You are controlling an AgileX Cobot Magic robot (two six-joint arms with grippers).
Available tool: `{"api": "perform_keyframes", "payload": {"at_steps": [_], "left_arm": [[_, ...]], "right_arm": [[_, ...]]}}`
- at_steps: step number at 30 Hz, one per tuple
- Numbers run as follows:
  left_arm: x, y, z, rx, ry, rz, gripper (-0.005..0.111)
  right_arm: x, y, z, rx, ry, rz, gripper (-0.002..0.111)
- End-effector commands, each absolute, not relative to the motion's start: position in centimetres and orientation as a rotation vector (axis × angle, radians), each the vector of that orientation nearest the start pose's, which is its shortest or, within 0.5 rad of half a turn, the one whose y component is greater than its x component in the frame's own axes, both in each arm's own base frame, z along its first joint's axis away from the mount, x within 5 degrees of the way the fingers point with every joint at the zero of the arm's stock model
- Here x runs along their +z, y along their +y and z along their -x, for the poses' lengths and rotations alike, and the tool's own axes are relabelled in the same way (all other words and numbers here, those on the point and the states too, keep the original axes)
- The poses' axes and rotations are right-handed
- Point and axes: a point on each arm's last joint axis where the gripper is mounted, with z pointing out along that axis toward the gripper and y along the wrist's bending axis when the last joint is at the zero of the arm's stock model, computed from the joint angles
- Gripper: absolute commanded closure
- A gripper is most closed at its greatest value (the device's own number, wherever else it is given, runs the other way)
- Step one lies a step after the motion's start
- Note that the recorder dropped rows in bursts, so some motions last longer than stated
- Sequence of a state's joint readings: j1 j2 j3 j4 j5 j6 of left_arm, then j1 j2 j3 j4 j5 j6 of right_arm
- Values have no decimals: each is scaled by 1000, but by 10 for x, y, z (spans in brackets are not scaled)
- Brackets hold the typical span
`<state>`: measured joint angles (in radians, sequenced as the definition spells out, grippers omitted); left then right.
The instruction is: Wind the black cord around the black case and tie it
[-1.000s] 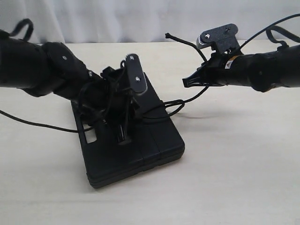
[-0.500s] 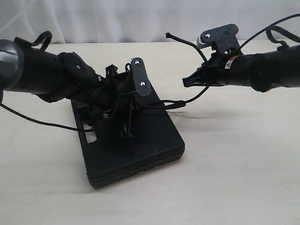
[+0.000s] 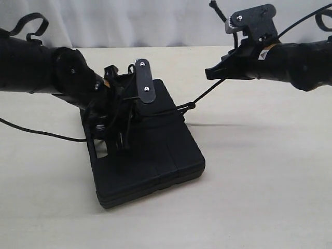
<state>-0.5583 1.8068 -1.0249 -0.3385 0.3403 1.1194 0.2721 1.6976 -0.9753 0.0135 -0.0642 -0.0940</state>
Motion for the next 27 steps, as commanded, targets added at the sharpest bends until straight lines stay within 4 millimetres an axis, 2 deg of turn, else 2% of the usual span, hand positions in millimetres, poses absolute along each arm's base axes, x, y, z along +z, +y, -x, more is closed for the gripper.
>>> {"api": "perform_keyframes", "payload": {"at_steps": [1,7,12,15,18,22,25,27], "left_arm": [[164,-178,-300,-10,2109,-1664,107],[163,-168,-302,-12,2154,-1655,107],[163,-167,-301,-15,2166,-1670,107],[157,-167,-301,-20,2180,-1680,107],[143,-166,-302,-13,2207,-1738,107],[141,-166,-299,-27,2230,-1755,107],[147,-164,-296,-42,2258,-1748,107],[151,-164,-296,-37,2245,-1739,107]], "right_arm": [[226,97,-349,114,2092,366,104],[224,95,-350,104,2100,372,104],[218,80,-354,77,2131,336,104],[198,70,-362,61,2184,301,104],[173,64,-369,51,2231,274,104],[169,64,-371,51,2228,274,104],[168,54,-373,36,2235,243,104],[159,43,-376,30,2263,186,104]]}}
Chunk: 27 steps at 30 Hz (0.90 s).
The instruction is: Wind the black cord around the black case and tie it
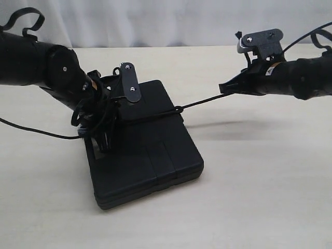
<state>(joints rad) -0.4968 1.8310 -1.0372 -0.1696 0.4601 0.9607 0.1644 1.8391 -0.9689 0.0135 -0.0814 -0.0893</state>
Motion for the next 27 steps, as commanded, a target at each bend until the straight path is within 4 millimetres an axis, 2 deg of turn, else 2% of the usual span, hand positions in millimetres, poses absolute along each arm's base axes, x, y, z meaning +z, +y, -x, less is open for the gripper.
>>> {"api": "perform_keyframes", "payload": {"at_steps": [1,4,8,10,12,15,17,20,22,23,27], "left_arm": [[151,-164,-296,-35,2242,-1735,107],[151,-164,-295,-39,2248,-1742,107],[152,-165,-298,-27,2229,-1719,107],[153,-166,-302,-24,2245,-1627,107],[156,-169,-302,-55,2264,-1600,96],[160,-168,-301,-65,2269,-1600,70],[170,-167,-298,-69,2261,-1601,59],[198,-168,-293,-90,2200,-1512,58],[212,-173,-293,-178,2183,-1358,58],[213,-177,-293,-245,2189,-1308,58],[188,-185,-294,-302,2106,-1526,58]], "right_arm": [[150,42,-376,30,2289,180,104],[127,43,-379,27,2330,183,104],[125,43,-380,27,2329,183,104],[125,43,-380,27,2329,183,104],[125,43,-380,27,2329,183,104],[125,43,-380,27,2329,183,104],[125,43,-380,27,2329,183,104],[125,43,-380,27,2327,183,104],[125,43,-380,27,2327,183,104],[126,43,-380,27,2325,183,104],[126,43,-379,27,2328,183,104]]}}
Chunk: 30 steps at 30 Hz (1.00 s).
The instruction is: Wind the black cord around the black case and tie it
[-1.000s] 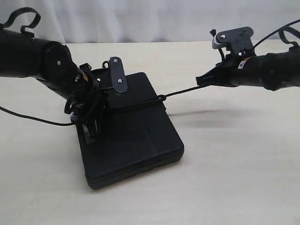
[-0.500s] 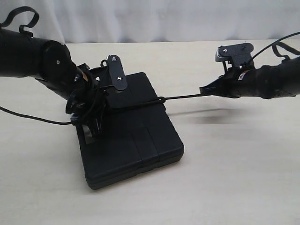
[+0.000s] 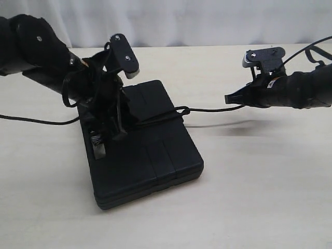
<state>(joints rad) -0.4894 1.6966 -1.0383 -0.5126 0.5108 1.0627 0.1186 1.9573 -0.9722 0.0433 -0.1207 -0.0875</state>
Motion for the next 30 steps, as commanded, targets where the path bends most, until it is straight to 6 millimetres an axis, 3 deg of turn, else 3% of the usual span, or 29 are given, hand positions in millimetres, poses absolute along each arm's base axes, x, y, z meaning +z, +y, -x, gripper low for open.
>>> {"api": "perform_keyframes", "payload": {"at_steps": [1,5,6,7,9,11,13,17,21,25,30], "left_arm": [[173,-186,-302,-258,2115,-1517,58],[150,-186,-317,-149,2112,-1452,61],[149,-186,-318,-149,2115,-1457,66],[148,-186,-318,-143,2112,-1467,81],[147,-185,-317,-129,2100,-1512,96],[144,-181,-313,-120,2106,-1617,107],[141,-173,-312,-96,2144,-1662,107],[140,-152,-319,-34,2261,-1573,107],[140,-150,-321,-33,2266,-1562,107],[140,-150,-320,-36,2270,-1565,107],[140,-150,-320,-36,2270,-1565,107]], "right_arm": [[126,43,-379,27,2328,183,104],[126,43,-379,27,2328,183,104],[126,43,-380,27,2326,183,104],[126,43,-380,27,2324,183,104],[126,43,-380,27,2324,183,104],[126,43,-380,25,2324,187,104],[126,43,-380,24,2324,189,104],[126,35,-380,12,2327,170,104],[124,17,-380,8,2356,74,104],[124,17,-380,8,2357,74,104],[126,17,-380,10,2353,68,73]]}}
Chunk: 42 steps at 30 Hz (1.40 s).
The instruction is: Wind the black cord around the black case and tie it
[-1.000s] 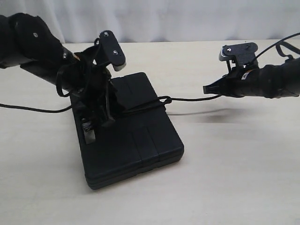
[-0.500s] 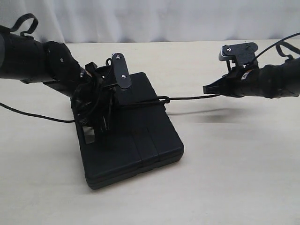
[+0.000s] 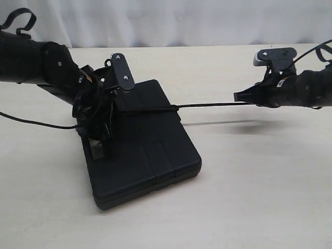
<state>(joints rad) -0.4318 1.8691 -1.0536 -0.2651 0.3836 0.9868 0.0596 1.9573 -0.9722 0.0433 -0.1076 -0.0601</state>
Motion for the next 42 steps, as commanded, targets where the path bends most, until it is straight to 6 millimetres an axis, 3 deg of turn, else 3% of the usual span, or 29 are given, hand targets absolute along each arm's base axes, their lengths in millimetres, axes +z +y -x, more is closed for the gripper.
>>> {"api": "perform_keyframes", "payload": {"at_steps": [1,5,8,11,16,20,24,25,30,35,39,42], "left_arm": [[140,-150,-320,-36,2270,-1565,107],[140,-150,-320,-36,2270,-1565,107],[140,-150,-320,-36,2270,-1565,107],[140,-150,-320,-42,2274,-1557,107],[140,-150,-320,-42,2274,-1557,107],[140,-150,-320,-43,2275,-1558,107],[140,-151,-320,-54,2281,-1542,105],[140,-151,-320,-56,2282,-1539,100],[140,-151,-320,-58,2283,-1537,78],[140,-151,-320,-58,2283,-1537,73],[140,-151,-320,-58,2283,-1537,73],[140,-152,-321,-71,2288,-1499,73]], "right_arm": [[132,16,-379,17,2344,40,61],[146,13,-376,16,2339,29,54],[158,-8,-372,-9,2350,-29,54],[156,-38,-367,-30,2387,-160,54],[155,-47,-365,-38,2401,-197,54],[158,-32,-368,-45,2376,-89,54],[165,-8,-369,-76,2351,139,54],[166,8,-367,-141,2341,408,54],[154,62,-357,-197,2229,906,54],[141,89,-355,-177,2161,985,54],[132,89,-359,-160,2170,905,54],[113,89,-360,-159,2204,929,54]]}}
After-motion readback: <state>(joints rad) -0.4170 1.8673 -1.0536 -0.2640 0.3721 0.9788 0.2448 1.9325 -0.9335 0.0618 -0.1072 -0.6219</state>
